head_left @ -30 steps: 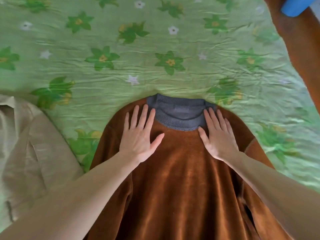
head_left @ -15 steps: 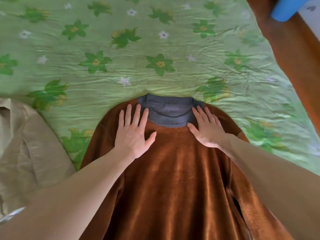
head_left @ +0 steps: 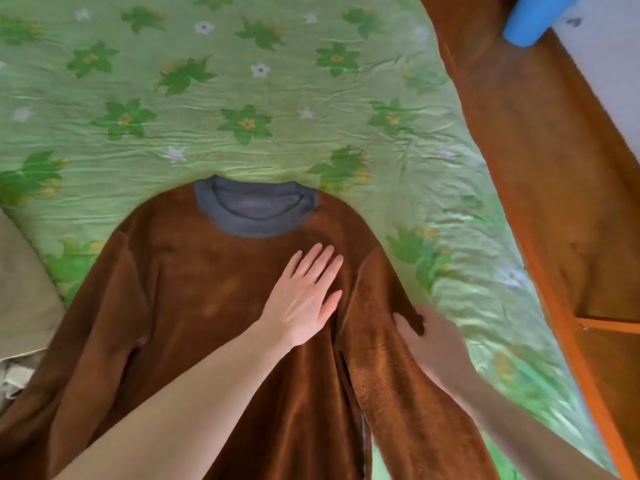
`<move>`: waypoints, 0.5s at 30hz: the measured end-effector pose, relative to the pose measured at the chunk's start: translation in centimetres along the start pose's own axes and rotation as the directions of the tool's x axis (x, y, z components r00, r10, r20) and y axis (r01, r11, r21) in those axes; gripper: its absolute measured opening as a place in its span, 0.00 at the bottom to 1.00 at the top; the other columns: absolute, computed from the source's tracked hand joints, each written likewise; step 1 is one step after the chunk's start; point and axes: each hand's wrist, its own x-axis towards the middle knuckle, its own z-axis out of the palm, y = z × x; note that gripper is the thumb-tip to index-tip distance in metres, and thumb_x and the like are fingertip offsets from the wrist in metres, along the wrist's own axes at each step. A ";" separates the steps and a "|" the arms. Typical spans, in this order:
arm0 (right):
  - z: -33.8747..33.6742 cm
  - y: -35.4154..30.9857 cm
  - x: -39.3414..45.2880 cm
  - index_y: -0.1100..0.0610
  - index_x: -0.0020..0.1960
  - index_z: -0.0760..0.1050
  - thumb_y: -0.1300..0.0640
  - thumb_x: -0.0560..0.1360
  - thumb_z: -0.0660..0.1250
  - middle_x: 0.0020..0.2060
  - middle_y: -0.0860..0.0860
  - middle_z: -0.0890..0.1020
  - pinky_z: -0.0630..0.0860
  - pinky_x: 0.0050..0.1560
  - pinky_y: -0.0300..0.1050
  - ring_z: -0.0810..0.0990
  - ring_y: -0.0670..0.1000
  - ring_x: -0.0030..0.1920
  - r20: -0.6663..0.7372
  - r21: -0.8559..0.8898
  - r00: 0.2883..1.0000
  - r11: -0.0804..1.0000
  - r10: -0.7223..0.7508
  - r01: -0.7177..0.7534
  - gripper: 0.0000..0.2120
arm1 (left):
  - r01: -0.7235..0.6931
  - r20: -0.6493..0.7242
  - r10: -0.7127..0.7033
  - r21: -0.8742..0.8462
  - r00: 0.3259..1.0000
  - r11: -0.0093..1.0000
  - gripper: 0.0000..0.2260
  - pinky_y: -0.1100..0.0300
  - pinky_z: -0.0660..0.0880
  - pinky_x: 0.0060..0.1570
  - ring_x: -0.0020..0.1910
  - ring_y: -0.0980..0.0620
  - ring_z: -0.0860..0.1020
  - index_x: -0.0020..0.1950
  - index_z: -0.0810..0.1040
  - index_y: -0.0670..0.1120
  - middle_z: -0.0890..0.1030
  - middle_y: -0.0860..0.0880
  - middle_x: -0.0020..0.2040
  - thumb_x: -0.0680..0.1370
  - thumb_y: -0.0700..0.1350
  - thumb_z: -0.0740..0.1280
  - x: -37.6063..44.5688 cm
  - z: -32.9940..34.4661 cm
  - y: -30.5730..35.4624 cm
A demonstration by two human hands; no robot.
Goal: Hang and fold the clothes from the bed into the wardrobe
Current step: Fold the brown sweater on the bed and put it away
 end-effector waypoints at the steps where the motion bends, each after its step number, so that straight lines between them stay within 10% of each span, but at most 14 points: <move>1: -0.4 0.6 -0.1 0.48 0.49 0.75 0.40 0.83 0.61 0.45 0.44 0.81 0.73 0.43 0.44 0.80 0.47 0.44 0.059 -0.002 0.998 1.000 -0.014 0.014 0.13 | -0.005 0.012 0.005 -0.002 1.000 1.000 0.27 0.45 0.57 0.82 0.84 0.46 0.56 0.85 0.59 0.47 0.60 0.46 0.84 0.87 0.57 0.49 0.3 0.2 1.1; 9: -9.6 4.6 3.9 0.54 0.39 0.79 0.42 0.77 0.72 0.28 0.47 0.77 0.66 0.34 0.44 0.74 0.49 0.31 -0.097 0.223 0.995 0.975 0.019 0.003 0.17 | -0.033 0.002 0.033 0.012 0.999 0.999 0.28 0.45 0.58 0.81 0.84 0.46 0.57 0.85 0.59 0.47 0.58 0.46 0.85 0.87 0.58 0.49 2.6 -0.2 5.3; 15: -10.3 7.4 2.3 0.53 0.60 0.83 0.34 0.75 0.71 0.54 0.50 0.87 0.77 0.65 0.49 0.85 0.52 0.56 0.489 0.164 0.870 0.971 0.072 -0.173 0.25 | 0.036 0.058 -0.034 -0.018 0.998 0.999 0.31 0.33 0.60 0.77 0.85 0.41 0.53 0.86 0.51 0.53 0.52 0.47 0.86 0.85 0.63 0.47 5.0 0.7 7.7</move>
